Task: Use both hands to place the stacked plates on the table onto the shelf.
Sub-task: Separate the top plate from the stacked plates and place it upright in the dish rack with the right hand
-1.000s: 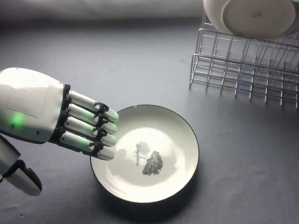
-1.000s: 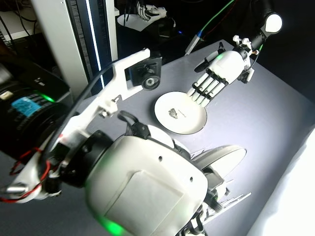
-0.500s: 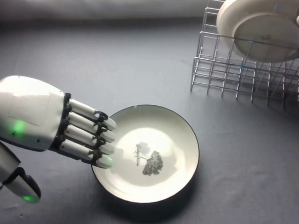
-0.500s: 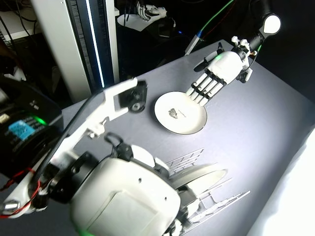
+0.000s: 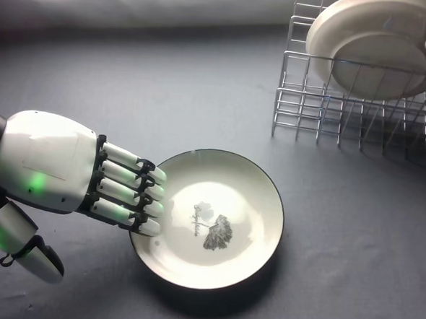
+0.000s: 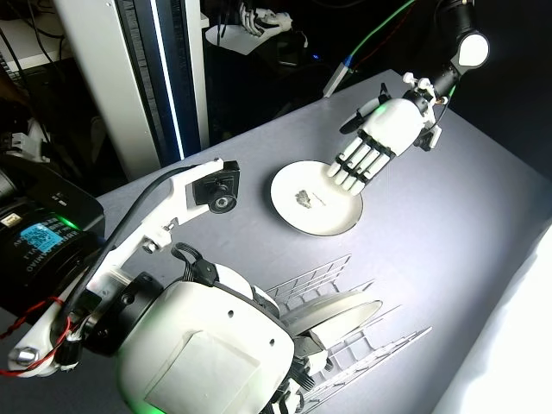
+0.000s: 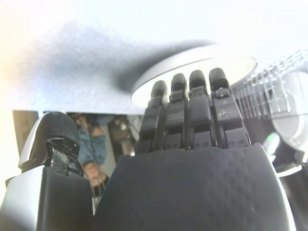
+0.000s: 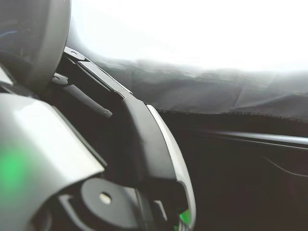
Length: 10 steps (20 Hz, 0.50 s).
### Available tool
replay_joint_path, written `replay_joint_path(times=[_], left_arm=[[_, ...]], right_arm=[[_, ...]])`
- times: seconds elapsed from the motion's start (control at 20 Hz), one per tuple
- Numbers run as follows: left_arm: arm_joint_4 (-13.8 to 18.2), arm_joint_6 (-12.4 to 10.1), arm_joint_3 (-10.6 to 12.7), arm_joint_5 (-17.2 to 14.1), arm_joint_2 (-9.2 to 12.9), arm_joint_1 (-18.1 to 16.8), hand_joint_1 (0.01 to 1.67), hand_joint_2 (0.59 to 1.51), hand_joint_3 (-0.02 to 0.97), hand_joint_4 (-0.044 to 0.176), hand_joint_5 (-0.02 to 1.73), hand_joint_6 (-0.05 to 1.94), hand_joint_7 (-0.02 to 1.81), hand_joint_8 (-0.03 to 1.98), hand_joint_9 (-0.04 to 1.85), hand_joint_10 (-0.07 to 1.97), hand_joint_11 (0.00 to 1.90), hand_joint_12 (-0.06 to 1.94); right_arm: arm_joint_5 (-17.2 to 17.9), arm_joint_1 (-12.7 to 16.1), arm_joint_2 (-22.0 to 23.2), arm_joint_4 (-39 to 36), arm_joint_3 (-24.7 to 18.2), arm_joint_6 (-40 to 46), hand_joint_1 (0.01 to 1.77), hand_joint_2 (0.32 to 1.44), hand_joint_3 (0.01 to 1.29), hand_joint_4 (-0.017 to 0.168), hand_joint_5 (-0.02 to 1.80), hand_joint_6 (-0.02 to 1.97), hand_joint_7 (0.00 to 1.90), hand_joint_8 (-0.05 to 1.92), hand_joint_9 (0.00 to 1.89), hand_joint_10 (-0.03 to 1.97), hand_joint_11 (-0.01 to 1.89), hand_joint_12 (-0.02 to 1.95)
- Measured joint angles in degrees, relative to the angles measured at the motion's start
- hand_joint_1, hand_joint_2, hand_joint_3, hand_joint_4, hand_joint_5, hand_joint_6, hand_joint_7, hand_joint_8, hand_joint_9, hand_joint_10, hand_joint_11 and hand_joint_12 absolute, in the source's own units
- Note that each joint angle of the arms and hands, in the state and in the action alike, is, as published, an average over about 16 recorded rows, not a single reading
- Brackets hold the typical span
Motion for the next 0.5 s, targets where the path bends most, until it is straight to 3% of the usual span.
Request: replay_joint_path(times=[0.5], left_arm=[[0.4,0.7,1.4,0.5,-0.7,0.7,0.01,1.21,0.009,-0.002,0.08,-0.01,0.11,0.01,0.08,0.0,0.02,0.11]], right_arm=[[0.9,0.2,0.1,-1.1,-0.9,0.0,1.18,1.07,0.01,-0.006,0.74,0.33,0.83,0.26,0.74,0.24,0.25,1.32]])
